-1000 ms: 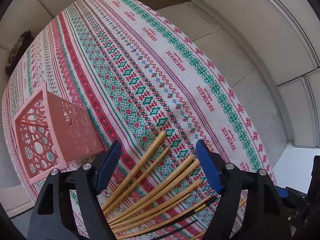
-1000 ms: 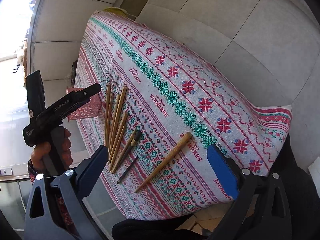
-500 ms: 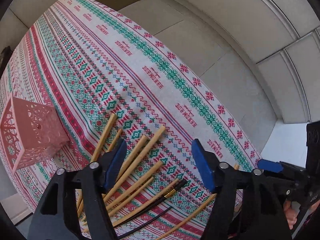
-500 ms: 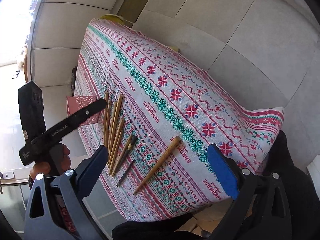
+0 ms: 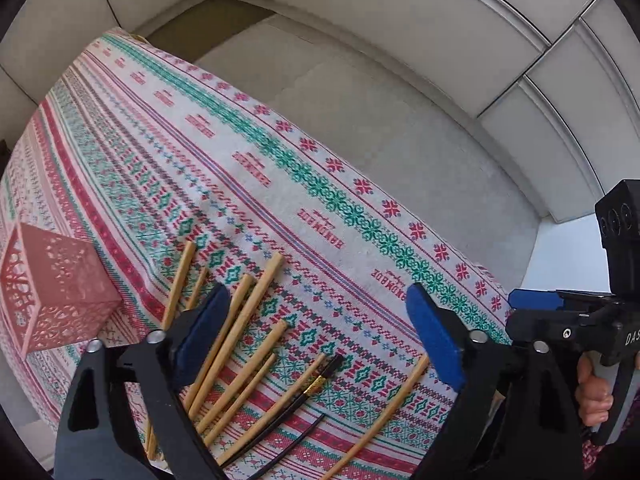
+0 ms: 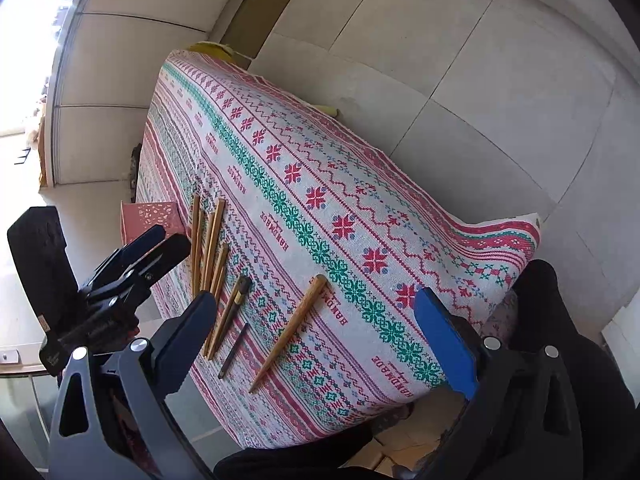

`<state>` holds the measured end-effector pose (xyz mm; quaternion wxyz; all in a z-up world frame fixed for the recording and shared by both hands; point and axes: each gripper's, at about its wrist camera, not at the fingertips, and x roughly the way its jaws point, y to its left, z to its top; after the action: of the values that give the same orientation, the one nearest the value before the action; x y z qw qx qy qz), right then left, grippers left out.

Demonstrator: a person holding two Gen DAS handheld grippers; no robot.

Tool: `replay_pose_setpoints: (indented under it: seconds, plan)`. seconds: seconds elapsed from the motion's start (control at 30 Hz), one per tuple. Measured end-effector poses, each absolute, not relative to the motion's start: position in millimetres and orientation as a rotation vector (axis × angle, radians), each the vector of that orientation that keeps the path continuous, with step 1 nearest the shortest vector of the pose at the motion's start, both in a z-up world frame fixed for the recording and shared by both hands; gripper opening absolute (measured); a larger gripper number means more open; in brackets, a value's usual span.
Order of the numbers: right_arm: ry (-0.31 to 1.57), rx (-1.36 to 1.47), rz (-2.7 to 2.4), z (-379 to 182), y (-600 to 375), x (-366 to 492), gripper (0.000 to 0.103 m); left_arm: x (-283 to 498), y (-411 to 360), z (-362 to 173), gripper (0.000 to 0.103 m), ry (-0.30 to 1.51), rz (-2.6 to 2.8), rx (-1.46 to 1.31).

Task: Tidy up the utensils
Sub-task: 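Lower the left gripper over the chopsticks and close on one chopstick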

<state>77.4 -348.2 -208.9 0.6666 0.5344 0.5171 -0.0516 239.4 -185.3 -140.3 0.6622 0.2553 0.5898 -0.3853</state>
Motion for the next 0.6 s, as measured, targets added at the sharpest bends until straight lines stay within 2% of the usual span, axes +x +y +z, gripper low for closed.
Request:
replay_pose_setpoints:
  seconds: [0.07,0.1,0.17,0.23,0.6]
  plan:
    - [1.169,1.228,-0.113,-211.9,-349.2,77.5,0.096,248.2,-192.7,-154.3,0.059,1.409,-0.833,0.605]
    - [1.171,1.236,-0.11,-213.1,-349.1,77.1,0.096,252.2,-196.2,-160.5,0.055,1.432,-0.82,0.623]
    - [1.174,1.251,-0.096,-214.7,-349.7,78.1,0.096,254.1,-204.0,-167.8,0.039,1.455,-0.839,0.661]
    - [1.178,1.257,-0.085,-215.7,-349.8,79.4,0.096,251.4,-211.0,-171.5,0.033,1.469,-0.865,0.702]
    - [1.197,1.249,-0.072,-217.7,-345.9,84.9,0.096,268.3,-208.9,-161.4,0.031,1.43,-0.839,0.725]
